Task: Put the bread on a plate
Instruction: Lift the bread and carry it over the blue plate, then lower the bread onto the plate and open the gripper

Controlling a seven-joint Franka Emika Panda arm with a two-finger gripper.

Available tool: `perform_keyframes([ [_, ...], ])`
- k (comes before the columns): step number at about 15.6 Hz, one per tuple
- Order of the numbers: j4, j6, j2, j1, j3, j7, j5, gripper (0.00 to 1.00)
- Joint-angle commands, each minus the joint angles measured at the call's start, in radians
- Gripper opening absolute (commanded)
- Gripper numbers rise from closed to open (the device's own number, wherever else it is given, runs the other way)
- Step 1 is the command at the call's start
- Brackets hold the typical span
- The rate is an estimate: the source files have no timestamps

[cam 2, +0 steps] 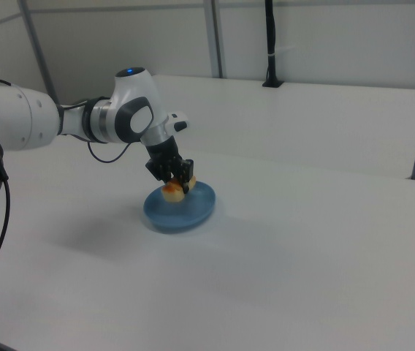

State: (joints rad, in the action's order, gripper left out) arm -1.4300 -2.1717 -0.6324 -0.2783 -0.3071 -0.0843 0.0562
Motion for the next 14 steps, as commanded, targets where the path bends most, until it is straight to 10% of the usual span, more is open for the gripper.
perform_keyframes([
  [1,-0.026,-0.028,0.004,-0.015,-0.018,-0.028,0.022,0.42],
  [4,-0.033,-0.030,-0.013,-0.015,-0.018,-0.028,0.022,0.64],
  [6,-0.035,-0.030,-0.012,-0.016,-0.020,-0.025,0.020,1.00],
  [14,-0.029,-0.004,0.043,-0.018,-0.032,-0.005,0.022,1.00],
])
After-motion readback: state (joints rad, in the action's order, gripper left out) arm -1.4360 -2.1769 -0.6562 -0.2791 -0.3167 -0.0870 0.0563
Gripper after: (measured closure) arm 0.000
